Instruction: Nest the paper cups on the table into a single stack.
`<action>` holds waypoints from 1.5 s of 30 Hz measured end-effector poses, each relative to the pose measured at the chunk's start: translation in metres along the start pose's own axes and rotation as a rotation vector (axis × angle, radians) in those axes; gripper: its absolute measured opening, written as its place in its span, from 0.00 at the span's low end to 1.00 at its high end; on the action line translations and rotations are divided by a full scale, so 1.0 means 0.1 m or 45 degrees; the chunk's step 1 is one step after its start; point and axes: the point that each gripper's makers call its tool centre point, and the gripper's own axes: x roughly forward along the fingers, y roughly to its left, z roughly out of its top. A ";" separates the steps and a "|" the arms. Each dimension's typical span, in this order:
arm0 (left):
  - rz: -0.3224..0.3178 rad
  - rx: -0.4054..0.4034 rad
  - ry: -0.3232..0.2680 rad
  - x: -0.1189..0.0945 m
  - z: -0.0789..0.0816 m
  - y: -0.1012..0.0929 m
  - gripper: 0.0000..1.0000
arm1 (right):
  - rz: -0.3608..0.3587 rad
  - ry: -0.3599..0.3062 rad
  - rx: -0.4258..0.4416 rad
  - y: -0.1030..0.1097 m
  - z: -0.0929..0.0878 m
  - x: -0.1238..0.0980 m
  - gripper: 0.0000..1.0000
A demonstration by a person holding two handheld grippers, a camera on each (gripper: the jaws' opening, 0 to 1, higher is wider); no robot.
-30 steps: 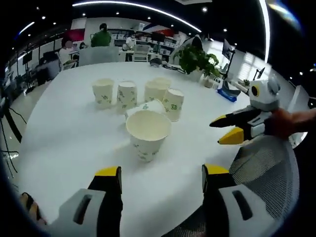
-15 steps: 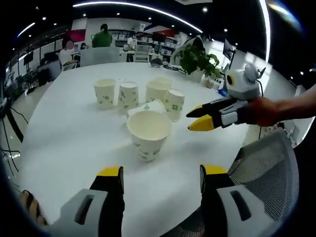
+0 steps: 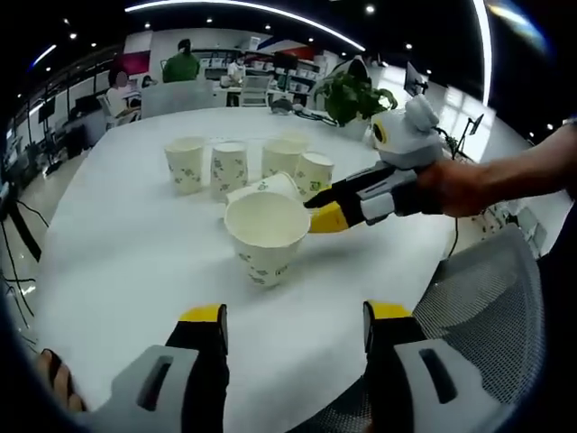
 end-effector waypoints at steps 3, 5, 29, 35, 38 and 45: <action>0.011 -0.024 -0.005 0.00 -0.01 0.05 0.59 | 0.010 -0.008 0.011 -0.04 0.03 0.02 0.39; 0.017 -0.034 -0.003 0.00 -0.01 0.03 0.58 | 0.019 -0.020 0.029 -0.08 0.06 0.05 0.38; 0.014 -0.099 0.006 0.02 -0.05 0.08 0.54 | 0.064 -0.083 0.132 -0.10 0.24 0.51 0.07; 0.006 -0.093 0.010 0.04 -0.05 0.04 0.53 | 0.070 -0.106 0.123 -0.10 0.30 0.49 0.00; 0.003 -0.092 0.009 0.05 -0.06 0.06 0.53 | 0.066 -0.100 0.112 -0.08 0.30 0.45 0.00; 0.008 -0.102 -0.018 0.03 -0.02 0.09 0.53 | 0.081 -0.093 0.052 -0.06 0.32 0.40 0.00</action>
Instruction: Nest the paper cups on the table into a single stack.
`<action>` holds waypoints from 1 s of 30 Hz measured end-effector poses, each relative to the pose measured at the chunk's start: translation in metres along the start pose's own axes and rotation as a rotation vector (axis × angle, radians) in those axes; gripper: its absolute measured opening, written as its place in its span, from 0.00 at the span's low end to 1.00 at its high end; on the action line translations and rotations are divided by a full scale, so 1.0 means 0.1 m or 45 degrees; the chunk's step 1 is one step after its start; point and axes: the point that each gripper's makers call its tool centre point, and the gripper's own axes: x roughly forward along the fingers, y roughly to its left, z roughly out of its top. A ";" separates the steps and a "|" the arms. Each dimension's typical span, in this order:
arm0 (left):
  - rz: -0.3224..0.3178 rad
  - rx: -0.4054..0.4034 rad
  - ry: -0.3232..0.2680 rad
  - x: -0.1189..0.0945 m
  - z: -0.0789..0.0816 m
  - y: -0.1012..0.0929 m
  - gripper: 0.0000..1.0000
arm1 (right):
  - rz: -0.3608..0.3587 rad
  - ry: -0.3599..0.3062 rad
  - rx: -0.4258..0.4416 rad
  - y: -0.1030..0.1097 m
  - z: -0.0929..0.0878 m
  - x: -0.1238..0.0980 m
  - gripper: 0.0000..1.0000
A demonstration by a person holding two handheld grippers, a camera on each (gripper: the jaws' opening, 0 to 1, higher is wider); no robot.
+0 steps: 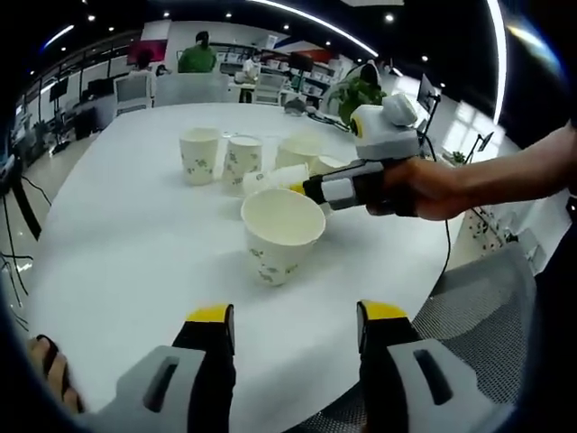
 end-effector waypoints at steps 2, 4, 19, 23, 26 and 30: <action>0.005 -0.003 -0.008 -0.01 0.01 0.00 0.54 | -0.005 -0.004 -0.002 0.00 0.04 -0.05 0.00; 0.014 -0.002 -0.024 -0.01 0.03 0.01 0.55 | -0.006 -0.015 -0.015 0.01 0.10 -0.10 0.00; 0.044 0.001 -0.083 -0.09 0.13 0.06 0.61 | 0.023 0.016 -0.213 0.28 0.37 -0.40 0.00; 0.054 0.013 -0.088 -0.10 0.13 0.07 0.63 | 0.038 0.041 -0.281 0.38 0.43 -0.50 0.00; 0.059 0.018 -0.090 -0.10 0.14 0.08 0.64 | 0.049 0.043 -0.300 0.41 0.46 -0.53 0.00; 0.065 0.028 -0.084 -0.10 0.13 0.08 0.63 | 0.057 0.062 -0.349 0.49 0.49 -0.63 0.00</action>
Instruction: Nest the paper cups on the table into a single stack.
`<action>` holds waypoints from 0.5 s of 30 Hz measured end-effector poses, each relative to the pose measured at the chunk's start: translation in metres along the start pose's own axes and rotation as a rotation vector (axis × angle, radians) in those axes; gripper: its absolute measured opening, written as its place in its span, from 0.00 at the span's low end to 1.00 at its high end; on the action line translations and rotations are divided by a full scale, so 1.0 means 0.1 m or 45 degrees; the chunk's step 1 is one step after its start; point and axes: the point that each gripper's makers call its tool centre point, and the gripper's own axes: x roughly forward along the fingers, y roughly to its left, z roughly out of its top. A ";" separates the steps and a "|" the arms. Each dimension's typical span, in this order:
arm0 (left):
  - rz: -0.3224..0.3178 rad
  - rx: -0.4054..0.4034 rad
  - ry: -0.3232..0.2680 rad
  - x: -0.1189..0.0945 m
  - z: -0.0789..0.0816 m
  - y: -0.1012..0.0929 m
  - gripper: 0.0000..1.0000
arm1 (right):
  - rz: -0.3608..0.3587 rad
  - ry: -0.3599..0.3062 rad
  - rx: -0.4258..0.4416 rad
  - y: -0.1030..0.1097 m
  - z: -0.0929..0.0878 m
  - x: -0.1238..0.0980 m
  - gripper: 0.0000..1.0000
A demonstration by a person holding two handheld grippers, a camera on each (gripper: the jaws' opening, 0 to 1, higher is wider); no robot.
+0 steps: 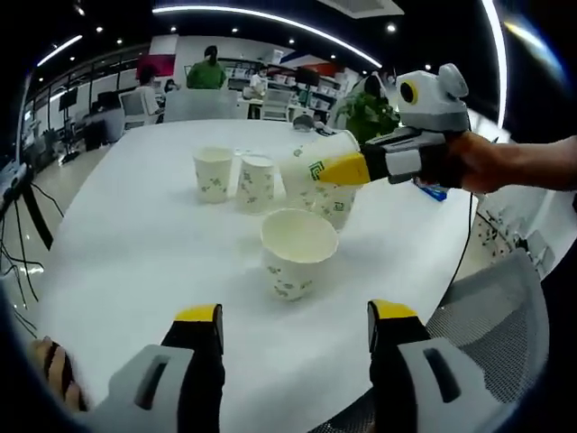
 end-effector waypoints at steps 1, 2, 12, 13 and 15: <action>0.000 0.001 0.001 0.00 0.00 0.00 0.63 | 0.005 0.007 -0.012 0.04 0.03 -0.03 0.00; -0.003 -0.001 0.001 0.00 0.00 -0.01 0.63 | 0.014 0.014 -0.030 0.08 0.03 -0.04 0.00; -0.011 -0.002 -0.005 -0.01 0.01 -0.01 0.62 | 0.072 0.097 -0.151 0.29 -0.03 -0.15 0.00; -0.012 -0.002 -0.005 -0.01 0.01 -0.01 0.62 | 0.076 0.100 -0.156 0.31 -0.03 -0.16 0.00; -0.014 0.002 -0.007 -0.01 0.01 -0.02 0.63 | 0.090 0.113 -0.169 0.35 -0.04 -0.18 0.00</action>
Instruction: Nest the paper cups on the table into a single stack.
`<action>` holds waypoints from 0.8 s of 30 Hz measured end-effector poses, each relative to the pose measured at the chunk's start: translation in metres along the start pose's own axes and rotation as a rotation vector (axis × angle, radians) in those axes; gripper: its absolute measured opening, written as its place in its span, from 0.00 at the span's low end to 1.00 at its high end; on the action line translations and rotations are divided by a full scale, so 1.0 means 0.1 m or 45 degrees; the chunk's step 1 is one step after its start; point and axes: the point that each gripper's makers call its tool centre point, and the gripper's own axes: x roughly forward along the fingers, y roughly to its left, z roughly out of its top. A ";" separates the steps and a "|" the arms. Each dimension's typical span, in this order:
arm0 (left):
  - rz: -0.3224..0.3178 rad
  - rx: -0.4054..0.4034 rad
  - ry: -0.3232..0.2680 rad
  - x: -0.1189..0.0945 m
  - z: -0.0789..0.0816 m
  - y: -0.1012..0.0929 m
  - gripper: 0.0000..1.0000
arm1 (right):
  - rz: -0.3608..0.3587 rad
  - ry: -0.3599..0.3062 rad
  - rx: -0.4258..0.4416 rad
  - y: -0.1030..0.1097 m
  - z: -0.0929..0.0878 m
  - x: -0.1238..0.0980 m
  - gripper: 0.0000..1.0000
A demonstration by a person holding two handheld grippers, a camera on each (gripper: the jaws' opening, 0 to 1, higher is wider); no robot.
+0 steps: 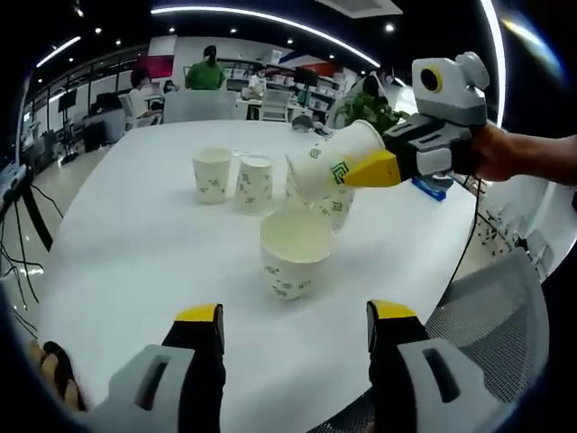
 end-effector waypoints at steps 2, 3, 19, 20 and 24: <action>-0.001 0.005 0.000 0.00 0.00 0.00 0.63 | 0.006 0.019 -0.021 0.04 -0.01 -0.01 0.00; -0.002 0.005 0.000 0.00 0.00 -0.01 0.63 | 0.010 0.024 -0.027 0.06 -0.02 -0.01 0.00; -0.001 -0.016 -0.012 -0.01 0.02 0.01 0.62 | 0.097 0.094 -0.103 0.34 -0.04 0.15 0.00; 0.000 -0.017 -0.012 -0.01 0.02 0.01 0.62 | 0.102 0.100 -0.108 0.35 -0.05 0.16 0.00; -0.002 -0.017 -0.011 -0.01 0.02 0.01 0.62 | 0.116 0.130 -0.129 0.38 -0.10 0.20 0.00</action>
